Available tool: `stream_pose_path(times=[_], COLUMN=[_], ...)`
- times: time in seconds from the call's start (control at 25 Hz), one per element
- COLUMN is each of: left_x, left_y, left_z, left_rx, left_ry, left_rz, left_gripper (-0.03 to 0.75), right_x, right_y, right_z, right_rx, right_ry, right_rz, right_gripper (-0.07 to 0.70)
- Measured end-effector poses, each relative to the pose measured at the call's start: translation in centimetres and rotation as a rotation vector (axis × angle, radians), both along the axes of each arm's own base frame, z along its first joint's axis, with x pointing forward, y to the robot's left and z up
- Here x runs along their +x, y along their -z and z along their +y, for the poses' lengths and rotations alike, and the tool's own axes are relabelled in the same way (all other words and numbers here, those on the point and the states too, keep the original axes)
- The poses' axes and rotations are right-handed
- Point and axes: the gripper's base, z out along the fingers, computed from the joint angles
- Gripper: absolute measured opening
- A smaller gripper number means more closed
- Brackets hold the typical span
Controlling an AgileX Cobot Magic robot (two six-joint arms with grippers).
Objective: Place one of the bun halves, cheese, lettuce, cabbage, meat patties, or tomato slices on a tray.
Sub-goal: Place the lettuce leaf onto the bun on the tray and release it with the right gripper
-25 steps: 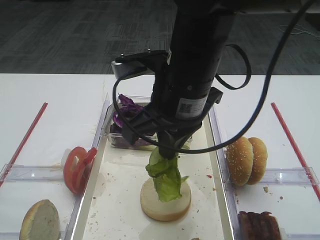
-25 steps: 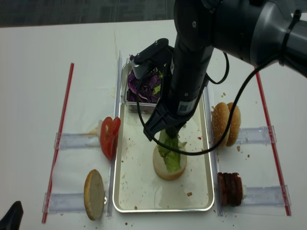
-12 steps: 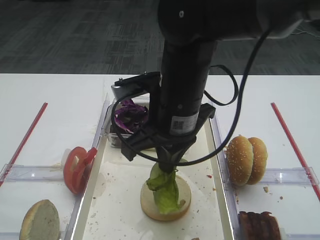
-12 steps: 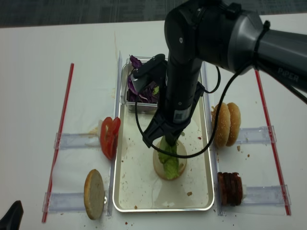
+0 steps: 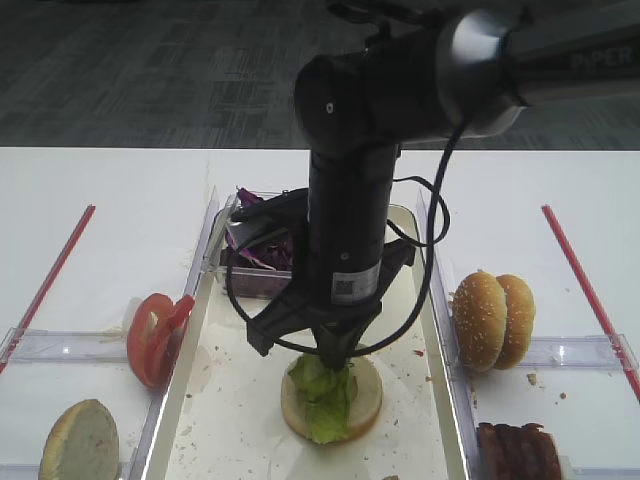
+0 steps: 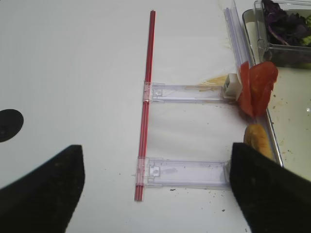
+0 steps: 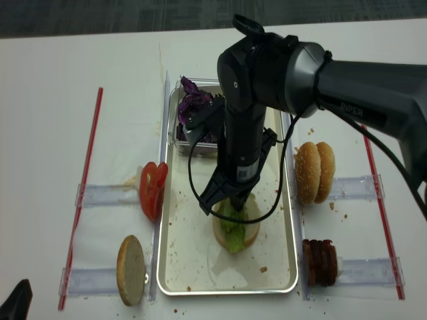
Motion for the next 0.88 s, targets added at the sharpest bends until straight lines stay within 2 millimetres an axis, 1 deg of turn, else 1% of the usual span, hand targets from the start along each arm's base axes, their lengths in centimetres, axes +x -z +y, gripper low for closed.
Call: stream_pose_path(times=[0.12,0.52,0.64,0.68,0.72,0.8,0.88], left_x=[0.0,0.0,0.0,0.0,0.0,0.0,0.0], left_y=[0.0,0.0,0.0,0.0,0.0,0.0,0.0], left_z=[0.0,0.0,0.0,0.0,0.0,0.0,0.0], left_rx=[0.0,0.0,0.0,0.0,0.0,0.0,0.0], left_ry=[0.0,0.0,0.0,0.0,0.0,0.0,0.0], left_rz=[0.0,0.0,0.0,0.0,0.0,0.0,0.0], left_gripper=[0.596,0.596,0.596,0.596,0.596,0.596,0.596], right_x=[0.2,0.4,0.4,0.4,0.3,0.3,0.3], right_y=[0.7,1.7,1.8,1.8,1.8,1.8,1.8], right_z=[0.2,0.3,0.3,0.3,0.3,0.3,0.3], right_rx=[-0.001,-0.011,-0.015,-0.016,-0.017,-0.017,-0.016], right_ry=[0.003,0.006,0.005,0.005,0.005,-0.003,-0.015], right_rz=[-0.001,0.011,0.015,0.017,0.019,0.017,0.016], right_gripper=[0.039,0.04,0.071,0.109,0.167,0.317,0.503])
